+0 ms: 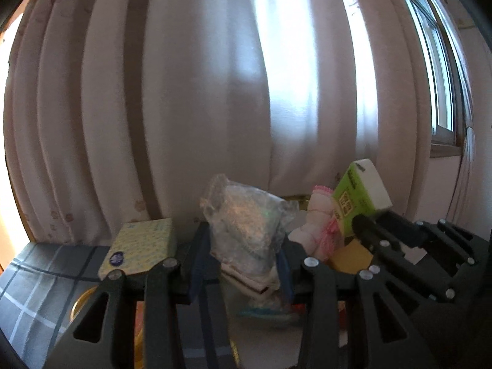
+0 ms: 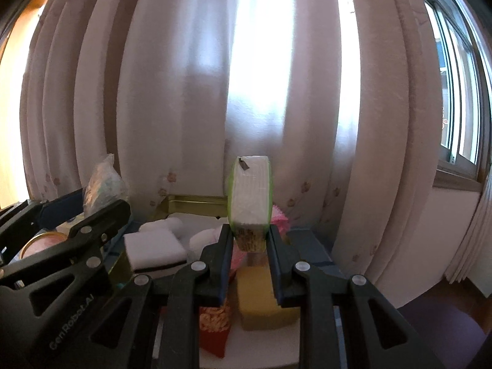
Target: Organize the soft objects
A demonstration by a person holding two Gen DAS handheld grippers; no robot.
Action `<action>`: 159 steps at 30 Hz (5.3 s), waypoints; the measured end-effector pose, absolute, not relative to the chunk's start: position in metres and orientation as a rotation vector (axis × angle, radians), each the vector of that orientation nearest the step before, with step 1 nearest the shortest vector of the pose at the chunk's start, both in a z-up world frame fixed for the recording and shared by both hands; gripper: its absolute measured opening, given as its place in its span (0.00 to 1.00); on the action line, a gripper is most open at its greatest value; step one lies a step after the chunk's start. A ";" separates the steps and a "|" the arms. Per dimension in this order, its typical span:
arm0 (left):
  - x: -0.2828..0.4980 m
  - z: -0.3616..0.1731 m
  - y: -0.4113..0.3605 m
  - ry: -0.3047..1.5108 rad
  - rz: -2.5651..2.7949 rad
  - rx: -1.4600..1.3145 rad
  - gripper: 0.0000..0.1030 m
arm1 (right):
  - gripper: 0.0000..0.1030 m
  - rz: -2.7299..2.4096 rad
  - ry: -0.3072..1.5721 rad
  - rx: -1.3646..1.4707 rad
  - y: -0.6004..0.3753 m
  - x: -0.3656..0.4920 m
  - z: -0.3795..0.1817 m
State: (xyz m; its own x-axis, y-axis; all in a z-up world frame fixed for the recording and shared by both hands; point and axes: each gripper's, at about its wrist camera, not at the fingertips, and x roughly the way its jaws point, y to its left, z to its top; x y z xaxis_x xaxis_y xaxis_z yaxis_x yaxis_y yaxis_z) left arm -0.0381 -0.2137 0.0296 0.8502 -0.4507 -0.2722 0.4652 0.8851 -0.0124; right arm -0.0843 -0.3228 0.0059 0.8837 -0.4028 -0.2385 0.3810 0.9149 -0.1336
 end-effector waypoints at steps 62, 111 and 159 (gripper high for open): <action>0.031 0.046 -0.250 0.629 -0.475 0.064 1.00 | 0.69 0.016 0.764 -0.156 -0.410 -0.002 0.035; -0.049 0.025 -0.197 0.228 -0.277 -0.027 1.00 | 0.98 -0.528 -0.165 -0.048 -0.316 -0.153 0.019; -0.068 0.034 -0.192 0.143 -0.227 0.005 1.00 | 0.99 -0.559 -0.158 -0.010 -0.320 -0.157 0.018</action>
State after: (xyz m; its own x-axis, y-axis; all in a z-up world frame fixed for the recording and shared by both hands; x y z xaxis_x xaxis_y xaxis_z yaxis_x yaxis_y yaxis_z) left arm -0.0684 -0.1920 0.0338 0.9641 -0.2243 -0.1421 0.2250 0.9743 -0.0112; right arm -0.1571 -0.3196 0.0182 0.8359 -0.5274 0.1519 0.5289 0.8480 0.0338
